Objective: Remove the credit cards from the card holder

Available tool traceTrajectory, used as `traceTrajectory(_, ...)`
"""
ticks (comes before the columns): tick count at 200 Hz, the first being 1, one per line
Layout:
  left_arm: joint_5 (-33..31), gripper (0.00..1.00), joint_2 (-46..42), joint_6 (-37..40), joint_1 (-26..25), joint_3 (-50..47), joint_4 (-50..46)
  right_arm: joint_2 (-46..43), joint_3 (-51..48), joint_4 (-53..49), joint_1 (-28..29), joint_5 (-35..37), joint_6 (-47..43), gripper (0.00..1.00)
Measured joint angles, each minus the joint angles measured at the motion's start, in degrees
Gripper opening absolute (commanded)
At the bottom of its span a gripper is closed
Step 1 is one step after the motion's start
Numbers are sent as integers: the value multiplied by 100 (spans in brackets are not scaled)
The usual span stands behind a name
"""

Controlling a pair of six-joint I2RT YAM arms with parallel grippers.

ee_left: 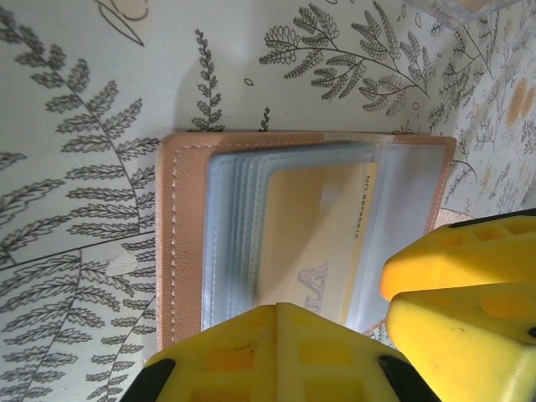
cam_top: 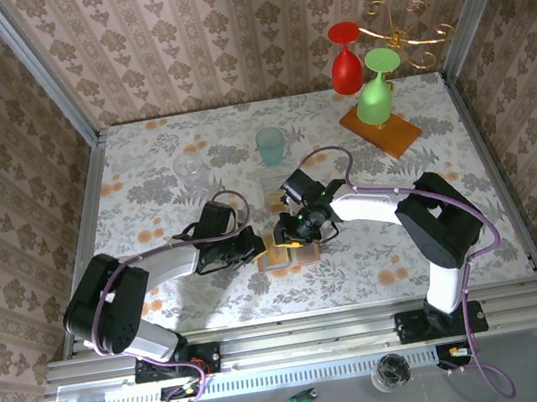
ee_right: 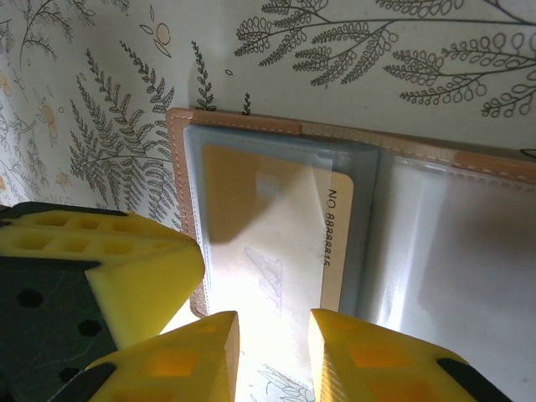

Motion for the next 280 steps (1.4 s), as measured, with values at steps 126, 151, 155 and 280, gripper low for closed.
traceTrajectory(126, -44, 0, 103, 0, -44, 0, 2, 190, -72, 107, 11, -35, 0, 25)
traceTrajectory(151, -44, 0, 103, 0, -44, 0, 2, 190, -85, 129, 11, -35, -2, 25)
traceTrajectory(155, -44, 0, 103, 0, -44, 0, 2, 190, -85, 129, 11, -35, 0, 25)
traceTrajectory(280, -39, 0, 133, 2, -44, 11, -2, 142, -74, -136, 17, 313, -177, 25)
